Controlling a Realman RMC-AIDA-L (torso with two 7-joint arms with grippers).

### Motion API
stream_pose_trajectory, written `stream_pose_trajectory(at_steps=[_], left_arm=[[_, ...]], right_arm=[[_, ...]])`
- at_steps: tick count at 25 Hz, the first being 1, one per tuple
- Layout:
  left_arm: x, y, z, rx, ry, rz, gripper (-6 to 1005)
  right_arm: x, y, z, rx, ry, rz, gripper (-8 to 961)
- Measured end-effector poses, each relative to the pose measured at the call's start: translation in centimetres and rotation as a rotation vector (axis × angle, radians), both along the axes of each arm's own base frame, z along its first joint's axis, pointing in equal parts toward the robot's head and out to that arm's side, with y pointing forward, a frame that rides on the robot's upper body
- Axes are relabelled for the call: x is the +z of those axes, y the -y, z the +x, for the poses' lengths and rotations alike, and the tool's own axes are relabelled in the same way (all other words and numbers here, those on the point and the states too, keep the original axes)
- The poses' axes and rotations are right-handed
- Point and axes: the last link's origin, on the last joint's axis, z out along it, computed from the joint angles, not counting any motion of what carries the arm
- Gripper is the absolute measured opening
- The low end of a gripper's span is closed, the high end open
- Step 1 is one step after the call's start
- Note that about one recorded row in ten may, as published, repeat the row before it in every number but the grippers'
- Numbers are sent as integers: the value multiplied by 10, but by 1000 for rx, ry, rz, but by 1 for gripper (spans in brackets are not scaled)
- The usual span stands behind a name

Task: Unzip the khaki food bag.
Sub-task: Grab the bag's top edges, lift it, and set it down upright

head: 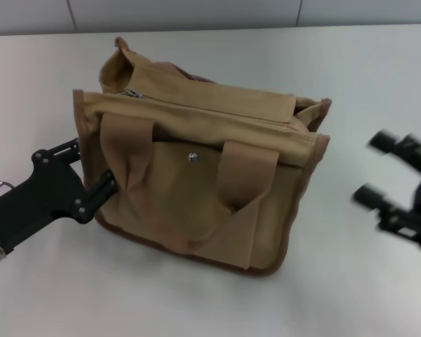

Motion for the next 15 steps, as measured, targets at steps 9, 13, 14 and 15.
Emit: stream_pose_trajectory(at_steps=[9,13,14,15], left_arm=[[2,-1,3,-6,22,23,366],[3,-3,7,-31,35,24,288],[3,-4,9,-40,37,23,256],[3,-4,10,-44,37,23,225]], right_arm=[[22,2,8,-90,-117,165,804],[24,1,8,-99,-130,179,801],[25,-1,8,-109,-141,187,800],[25,-1,8,-109,-141,187,799]])
